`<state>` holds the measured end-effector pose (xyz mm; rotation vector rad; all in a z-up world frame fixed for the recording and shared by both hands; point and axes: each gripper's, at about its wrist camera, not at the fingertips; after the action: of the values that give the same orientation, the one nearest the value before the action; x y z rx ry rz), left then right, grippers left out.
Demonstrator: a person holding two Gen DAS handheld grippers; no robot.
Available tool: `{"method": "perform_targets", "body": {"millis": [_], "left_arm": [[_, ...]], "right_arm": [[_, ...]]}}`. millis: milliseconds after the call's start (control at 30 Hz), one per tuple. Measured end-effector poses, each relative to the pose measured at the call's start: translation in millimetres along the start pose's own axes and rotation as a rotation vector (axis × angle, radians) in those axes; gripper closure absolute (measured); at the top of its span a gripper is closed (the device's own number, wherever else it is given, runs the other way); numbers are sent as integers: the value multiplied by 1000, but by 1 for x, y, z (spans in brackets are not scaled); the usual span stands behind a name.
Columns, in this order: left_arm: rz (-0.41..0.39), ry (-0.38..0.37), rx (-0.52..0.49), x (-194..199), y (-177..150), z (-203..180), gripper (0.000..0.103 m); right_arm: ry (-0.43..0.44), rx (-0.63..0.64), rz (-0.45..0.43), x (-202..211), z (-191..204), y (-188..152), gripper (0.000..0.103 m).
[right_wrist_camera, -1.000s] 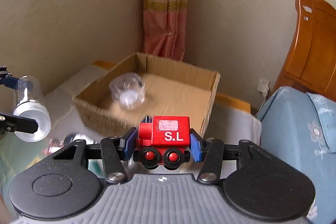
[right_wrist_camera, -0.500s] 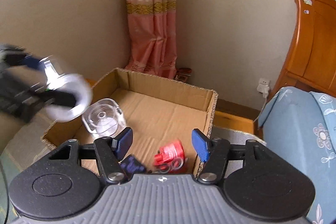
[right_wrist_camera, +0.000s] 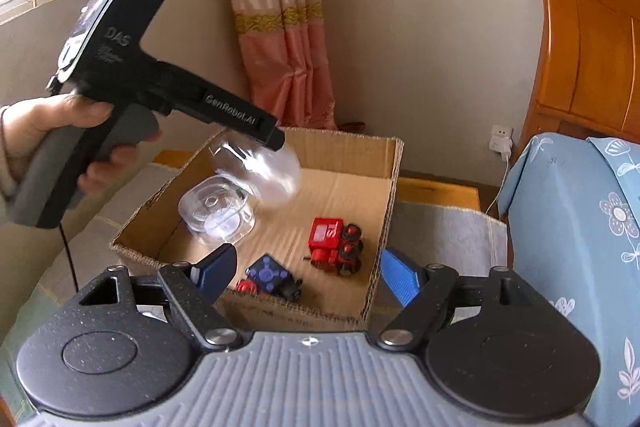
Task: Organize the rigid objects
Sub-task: 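Carry red train into box and open right gripper while left releases jar there, then withdraw both grippers from the box back toward the remaining items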
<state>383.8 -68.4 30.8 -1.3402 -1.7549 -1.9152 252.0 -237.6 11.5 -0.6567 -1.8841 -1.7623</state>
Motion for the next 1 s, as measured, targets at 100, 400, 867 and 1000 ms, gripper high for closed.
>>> {"method": "perform_targets", "body": {"millis": [100,400,867,1000], "left_arm": [[-2,6,17,12,-7,6,11],[-39,5,12,83,-45,9,11],[-92,-5,6,144,-155,-4,7],[-75,-13,-11,142,-186,-12,8]], "right_arm": [[-14,29,3,7,9,-7,20],[-18,27,32,29,25,-34,19],[-90,-134,112,52,26,-96,6],[-103,-135,130,54,25,-110,6]]}}
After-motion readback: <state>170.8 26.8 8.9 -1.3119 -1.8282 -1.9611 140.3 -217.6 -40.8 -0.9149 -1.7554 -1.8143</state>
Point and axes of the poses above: each gripper's, at about its wrist camera, not at the fingertips, and x roughly against the way its jaws point, z to its left, y to its top, and after that the axes turned 12 degrees about -y, right-handed
